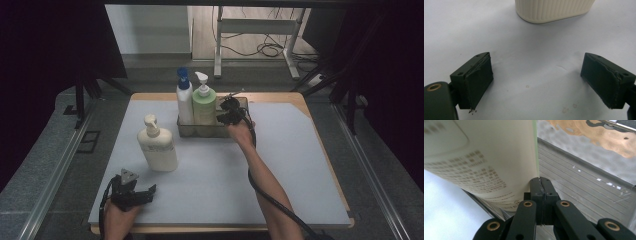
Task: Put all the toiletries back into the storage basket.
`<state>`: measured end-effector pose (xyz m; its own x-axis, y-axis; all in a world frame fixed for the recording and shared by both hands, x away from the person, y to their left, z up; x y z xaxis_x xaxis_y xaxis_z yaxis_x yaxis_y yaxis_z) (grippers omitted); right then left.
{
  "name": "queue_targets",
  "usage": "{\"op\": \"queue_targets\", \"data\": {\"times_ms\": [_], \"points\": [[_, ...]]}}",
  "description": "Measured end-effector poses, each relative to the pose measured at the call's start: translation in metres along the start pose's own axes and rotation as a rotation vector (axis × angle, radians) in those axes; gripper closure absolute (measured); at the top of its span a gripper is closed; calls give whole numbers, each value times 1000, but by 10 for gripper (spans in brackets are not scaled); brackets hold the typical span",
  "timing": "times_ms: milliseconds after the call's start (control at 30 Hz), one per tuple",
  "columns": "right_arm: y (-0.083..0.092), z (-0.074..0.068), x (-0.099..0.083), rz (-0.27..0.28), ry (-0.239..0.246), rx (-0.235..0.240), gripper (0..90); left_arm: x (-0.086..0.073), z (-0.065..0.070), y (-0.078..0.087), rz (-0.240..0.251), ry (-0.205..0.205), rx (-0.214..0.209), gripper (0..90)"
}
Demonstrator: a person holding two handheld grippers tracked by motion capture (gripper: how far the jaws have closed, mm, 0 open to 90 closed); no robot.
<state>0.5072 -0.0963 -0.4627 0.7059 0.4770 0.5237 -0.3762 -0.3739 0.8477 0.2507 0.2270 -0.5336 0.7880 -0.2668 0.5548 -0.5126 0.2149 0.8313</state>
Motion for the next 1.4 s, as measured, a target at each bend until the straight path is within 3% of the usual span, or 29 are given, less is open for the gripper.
{"op": "queue_targets", "data": {"times_ms": [367, 567, 800, 1100, 1400], "points": [[-3, -1, -2, -3, -1, -5, 894, 0, 0, 0, 0, 1, 0, 100], [-1, 3, -5, 8, 2, -2, 817, 0, 0, 0, 0, 1, 0, 100], [9, 3, -6, 31, 37, -3, 770, 0, 0, 0, 1, 1, -1, 101], [24, 1, -12, 61, 70, -19, 654, 0, 0, 0, -2, -3, 2, 101], [39, -1, -25, 83, 86, -8, 446, 0, 0, 0, -2, -1, 2, 101]]}}
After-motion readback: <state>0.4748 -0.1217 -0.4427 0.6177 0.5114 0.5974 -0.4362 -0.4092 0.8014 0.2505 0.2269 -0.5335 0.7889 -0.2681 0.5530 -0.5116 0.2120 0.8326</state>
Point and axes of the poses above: each handheld gripper's, and its own axes: y roughly backward along the jaws, x roughly out of its top, z roughly to its right, the point moved 1 cm from there along -y, roughly forward along the jaws, and after that the axes turned 10 degrees about -z, right-handed, at the moved point
